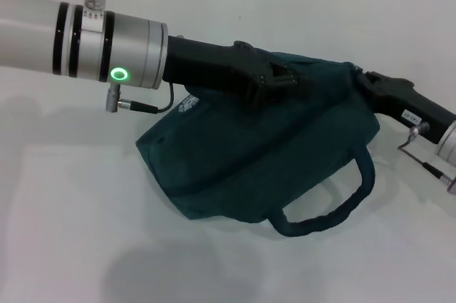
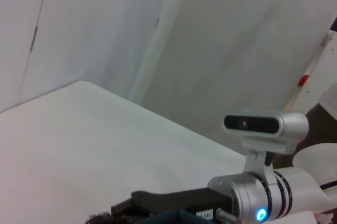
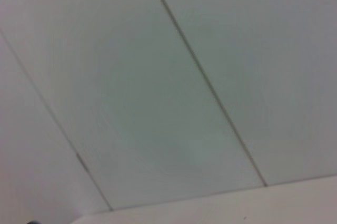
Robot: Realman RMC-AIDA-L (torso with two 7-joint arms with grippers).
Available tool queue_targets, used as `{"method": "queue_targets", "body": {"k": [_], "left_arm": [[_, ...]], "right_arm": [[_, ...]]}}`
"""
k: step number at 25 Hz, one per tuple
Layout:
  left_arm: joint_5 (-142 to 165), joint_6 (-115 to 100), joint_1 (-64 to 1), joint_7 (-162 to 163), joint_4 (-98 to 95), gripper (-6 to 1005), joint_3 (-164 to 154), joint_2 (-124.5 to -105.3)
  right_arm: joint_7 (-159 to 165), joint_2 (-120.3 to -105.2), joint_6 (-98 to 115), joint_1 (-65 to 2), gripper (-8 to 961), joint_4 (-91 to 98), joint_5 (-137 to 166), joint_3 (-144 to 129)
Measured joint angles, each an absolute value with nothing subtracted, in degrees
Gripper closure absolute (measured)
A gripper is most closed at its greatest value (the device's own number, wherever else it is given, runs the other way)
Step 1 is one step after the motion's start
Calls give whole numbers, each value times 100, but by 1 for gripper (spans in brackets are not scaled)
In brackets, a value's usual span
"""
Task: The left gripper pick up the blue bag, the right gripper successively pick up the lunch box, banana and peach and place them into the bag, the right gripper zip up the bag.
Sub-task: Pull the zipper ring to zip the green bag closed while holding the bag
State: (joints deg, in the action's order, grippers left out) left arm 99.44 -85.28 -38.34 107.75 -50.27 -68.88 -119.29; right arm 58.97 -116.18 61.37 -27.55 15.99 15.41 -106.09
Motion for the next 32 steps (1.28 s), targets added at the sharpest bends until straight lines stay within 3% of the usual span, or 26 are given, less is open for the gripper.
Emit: {"method": "queue_targets", "body": {"k": [14, 25, 29, 31, 32], "left_arm": [[9863, -9356, -3832, 10843, -5036, 938, -6135, -11909], [9902, -9255, -3832, 10749, -4801, 859, -6032, -11929], [9856, -9084, -3690, 10701, -4796, 827, -6000, -11939], [9835, -8995, -3640, 10664, -4791, 811, -5985, -11942], [9828, -8957, -3623, 10643, -4789, 803, -5979, -11943]], "right_arm": [[5914, -11592, 7420, -1959, 906, 1583, 1543, -10648], [5991, -11581, 7539, -2051, 901, 1495, 1651, -10829], [6054, -11494, 7835, -2074, 899, 1397, 1703, -10801], [6151, -11396, 7875, -2088, 865, 1341, 1700, -10773], [6362, -11248, 7866, -2104, 831, 1316, 1714, -10795]]}}
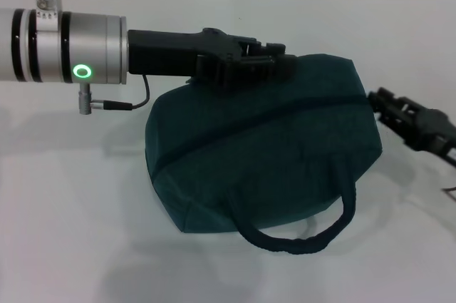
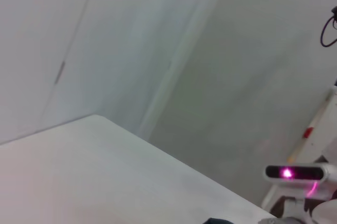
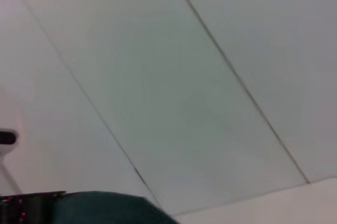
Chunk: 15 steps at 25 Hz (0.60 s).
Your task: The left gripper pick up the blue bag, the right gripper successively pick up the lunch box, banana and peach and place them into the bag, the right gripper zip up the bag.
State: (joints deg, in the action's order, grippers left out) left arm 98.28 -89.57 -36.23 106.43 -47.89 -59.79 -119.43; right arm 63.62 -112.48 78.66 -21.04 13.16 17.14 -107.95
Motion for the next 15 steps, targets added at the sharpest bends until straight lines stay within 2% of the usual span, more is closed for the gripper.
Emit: {"method": "queue_targets", "body": {"k": [1, 2, 8, 11, 15], "left_arm": [[9825, -8921, -3613, 10610, -4789, 795, -5962, -11943], [9820, -8895, -3595, 10566, -4789, 787, -5933, -11944], [9763, -8898, -3507, 10214, -4789, 540, -5749, -11945], [9600, -8944, -3412, 9957, -4789, 472, -5734, -11949], [8991, -9173, -3085, 9159, -4791, 430, -5750, -11960]], "right_arm": [[6362, -11248, 7866, -2104, 797, 1316, 1714, -10795], [6510, -11158, 7873, -2119, 764, 1278, 1777, -10807], [6696, -10807, 8162, -2102, 537, 1086, 1951, -10721], [6665, -10764, 8464, -2062, 412, 1046, 1967, -10380], [6394, -10818, 9143, -2041, 228, 1043, 1974, -9886]]}}
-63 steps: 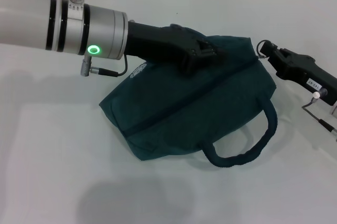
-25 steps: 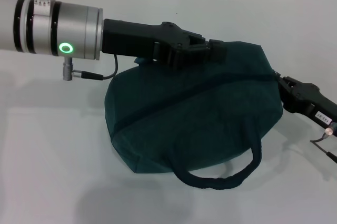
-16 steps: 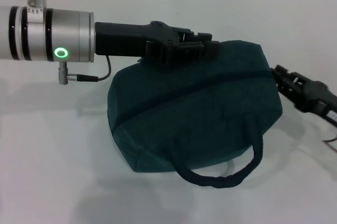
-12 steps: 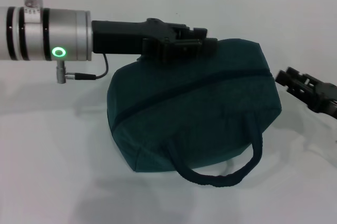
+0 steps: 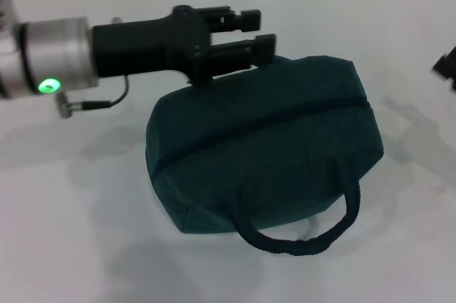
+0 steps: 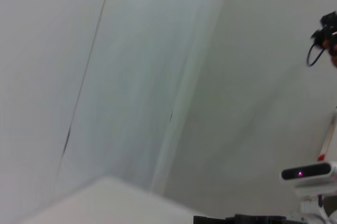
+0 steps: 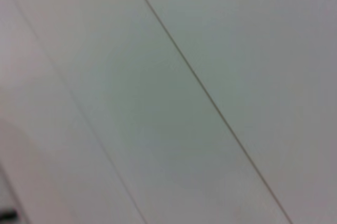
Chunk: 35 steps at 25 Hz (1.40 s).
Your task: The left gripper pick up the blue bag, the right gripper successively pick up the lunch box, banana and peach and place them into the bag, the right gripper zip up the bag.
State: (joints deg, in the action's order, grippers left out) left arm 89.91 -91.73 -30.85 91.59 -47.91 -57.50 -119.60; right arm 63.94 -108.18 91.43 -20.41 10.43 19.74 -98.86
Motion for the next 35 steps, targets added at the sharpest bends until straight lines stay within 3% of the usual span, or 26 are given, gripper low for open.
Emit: {"method": "queue_targets", "body": {"k": [3, 5, 14, 16, 18, 22, 35], "left_arm": [[8690, -9470, -2779, 8666, -4791, 409, -5739, -11944], [8666, -9632, -2595, 8515, -4791, 396, -5719, -11940], [8041, -10279, -1639, 7643, -4788, 335, -5532, -11843], [8028, -10476, -1535, 7643, -4778, 150, -5357, -11788], [8032, -10642, -1464, 7663, -4721, 151, -5288, -11737], [8049, -10771, -1375, 7585, -4413, 154, -5272, -11649], [8145, -10781, -1308, 7237, -4002, 159, -5135, -11536]], "right_arm": [[6028, -10878, 9934, -2064, 168, 1123, 1985, -9613], [5870, -10830, 10429, -2158, 128, 1300, 2062, -9594], [6912, -10036, 10573, -3191, 104, 2074, 3797, -9560], [7086, -9948, 10568, -3367, 103, 2081, 4122, -9559], [7295, -9918, 10475, -3526, 102, 2095, 4449, -9553], [7496, -10031, 10071, -3644, 99, 2260, 4883, -9531], [7940, -10723, 9774, -3422, 97, 3497, 7008, -8260]]}}
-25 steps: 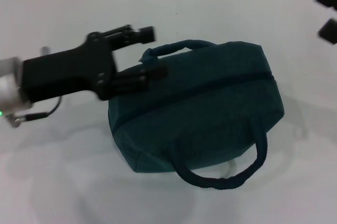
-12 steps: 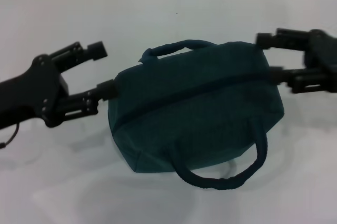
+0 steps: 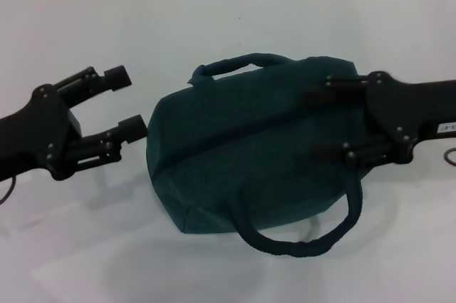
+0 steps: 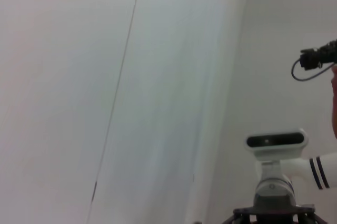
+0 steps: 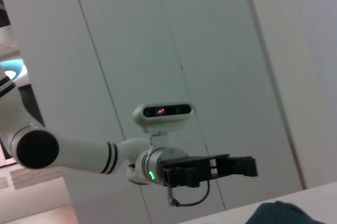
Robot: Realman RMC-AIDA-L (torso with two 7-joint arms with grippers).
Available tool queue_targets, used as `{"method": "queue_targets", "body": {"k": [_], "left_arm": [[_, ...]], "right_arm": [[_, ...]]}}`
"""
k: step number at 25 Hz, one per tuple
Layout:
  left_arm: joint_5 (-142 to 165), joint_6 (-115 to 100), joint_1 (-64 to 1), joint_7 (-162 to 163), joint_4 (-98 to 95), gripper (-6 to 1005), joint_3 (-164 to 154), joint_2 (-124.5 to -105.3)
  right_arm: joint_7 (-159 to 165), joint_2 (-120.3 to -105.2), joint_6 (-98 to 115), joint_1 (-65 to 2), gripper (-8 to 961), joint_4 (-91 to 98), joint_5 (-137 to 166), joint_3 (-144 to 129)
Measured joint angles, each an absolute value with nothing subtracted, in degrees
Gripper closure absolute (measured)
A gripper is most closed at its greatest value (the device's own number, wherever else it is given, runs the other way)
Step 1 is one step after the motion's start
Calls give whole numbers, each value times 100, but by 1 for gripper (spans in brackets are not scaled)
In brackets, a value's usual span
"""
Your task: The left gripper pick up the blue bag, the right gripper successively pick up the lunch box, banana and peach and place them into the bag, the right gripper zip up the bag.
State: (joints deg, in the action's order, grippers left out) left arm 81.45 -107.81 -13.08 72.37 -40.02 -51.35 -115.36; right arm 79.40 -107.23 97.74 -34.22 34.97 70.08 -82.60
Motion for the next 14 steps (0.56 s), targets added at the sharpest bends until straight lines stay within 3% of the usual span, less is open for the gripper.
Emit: {"method": "queue_targets", "body": {"k": [14], "left_arm": [[8302, -10794, -1353, 7290, -4006, 162, -5154, -11538]], "right_arm": [[8022, -10785, 9801, -3317, 103, 3563, 7161, -8138]]}}
